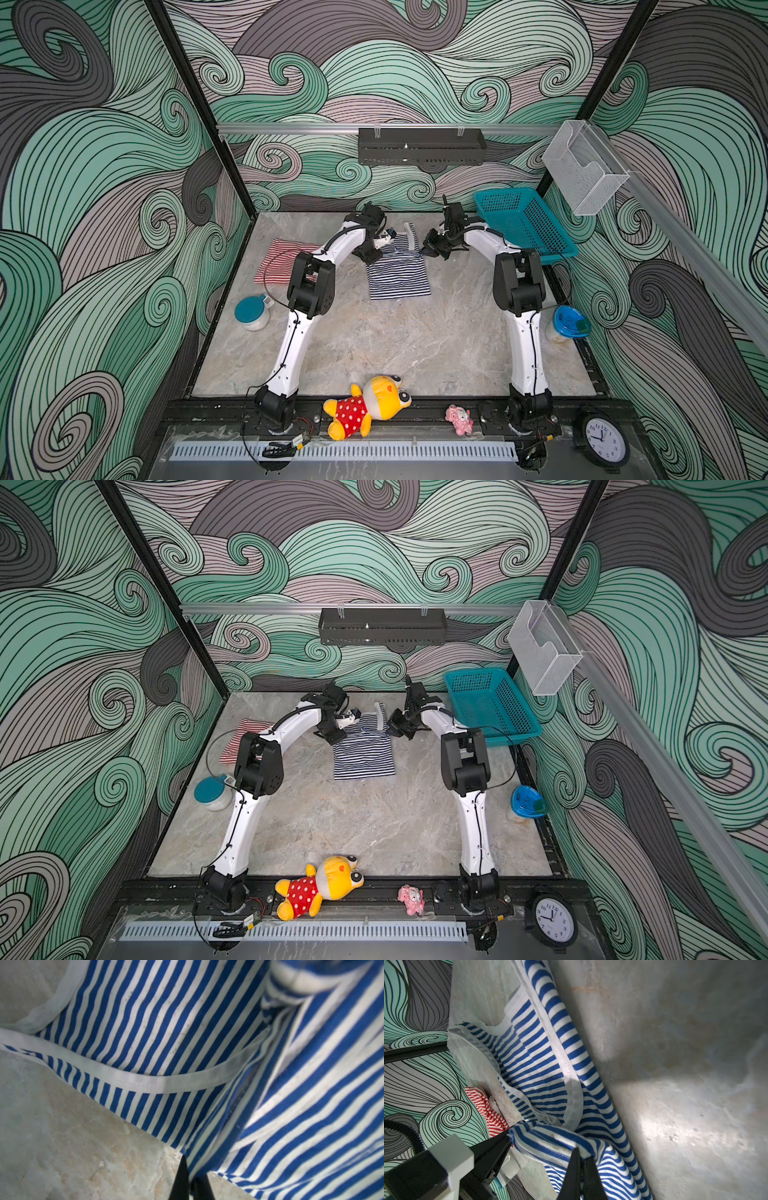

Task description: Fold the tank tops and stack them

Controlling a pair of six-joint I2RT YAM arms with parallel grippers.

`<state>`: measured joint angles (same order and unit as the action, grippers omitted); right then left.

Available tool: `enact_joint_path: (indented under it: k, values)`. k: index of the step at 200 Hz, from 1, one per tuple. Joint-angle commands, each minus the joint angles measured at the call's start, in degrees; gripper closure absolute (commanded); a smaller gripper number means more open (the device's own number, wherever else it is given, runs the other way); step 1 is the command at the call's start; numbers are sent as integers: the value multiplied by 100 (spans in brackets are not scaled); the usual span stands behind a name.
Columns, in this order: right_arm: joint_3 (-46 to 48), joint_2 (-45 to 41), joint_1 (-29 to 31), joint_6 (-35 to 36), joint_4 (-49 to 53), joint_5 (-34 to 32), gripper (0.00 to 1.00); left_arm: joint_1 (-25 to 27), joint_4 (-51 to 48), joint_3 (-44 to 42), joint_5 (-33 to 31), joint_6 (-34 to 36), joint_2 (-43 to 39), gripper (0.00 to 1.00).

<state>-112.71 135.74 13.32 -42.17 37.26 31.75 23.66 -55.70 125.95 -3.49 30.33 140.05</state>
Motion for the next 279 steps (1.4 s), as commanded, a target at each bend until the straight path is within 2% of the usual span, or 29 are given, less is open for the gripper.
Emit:
enact_joint_path:
  k: [1, 11, 33, 46, 62, 76, 89, 121, 131, 140, 155, 165, 173, 187, 201, 237, 279]
  values:
    - [-410, 172, -31, -63, 63, 188, 91, -121, 96, 44, -192, -221, -141, 100]
    - [-535, 243, -43, -63, 18, 225, 79, -133, 200, 9, -275, -300, -164, 98]
    - [-617, 254, -81, -125, -330, 281, 64, -168, 390, -6, -499, -572, -226, 71]
    - [-576, 188, -105, -167, -577, 388, 61, -186, 639, -88, -717, -791, -357, 63]
    - [-337, -30, -121, -177, -850, 424, 60, -224, 931, -262, -862, -1027, -600, 59]
    - [180, -343, -95, -272, -1235, 455, 60, -230, 1069, -451, -858, -1163, -856, 58]
    - [629, -611, -34, -313, -1409, 450, 62, -224, 988, -663, -500, -1179, -1110, 58]
    - [1072, -980, 215, 169, -645, 112, 69, -174, 890, -1360, 532, -985, -1638, 63]
    - [1374, -1213, 294, 309, -586, -47, 69, -131, 587, -1451, 928, -830, -1731, 64]
    - [1660, -1455, 360, 442, -487, -240, 68, -55, 322, -1542, 1016, -850, -1809, 63]
    - [2186, -1882, 425, 614, -341, -501, 60, 70, 271, -2033, 955, -824, -2055, 57]
    - [2646, -2196, 426, 603, -440, -538, 54, 164, 514, -2587, 868, -762, -2327, 48]
    - [2986, -2450, 426, 556, -550, -569, 50, 256, 793, -3081, 727, -712, -2551, 46]
    - [3595, -2834, 434, 459, -740, -544, 49, 458, 1191, -3775, 437, -643, -2893, 44]
    - [4092, -3134, 434, 296, -933, -495, 45, 646, 1377, -4217, 284, -622, -3110, 44]
    - [4841, -3337, 433, -203, -1506, -354, 46, 1103, 2023, -4928, -430, -505, -3359, 44]
    - [5117, -3071, 401, -923, -2358, -279, 51, 1338, 2477, -5036, -1093, -294, -3283, 44]
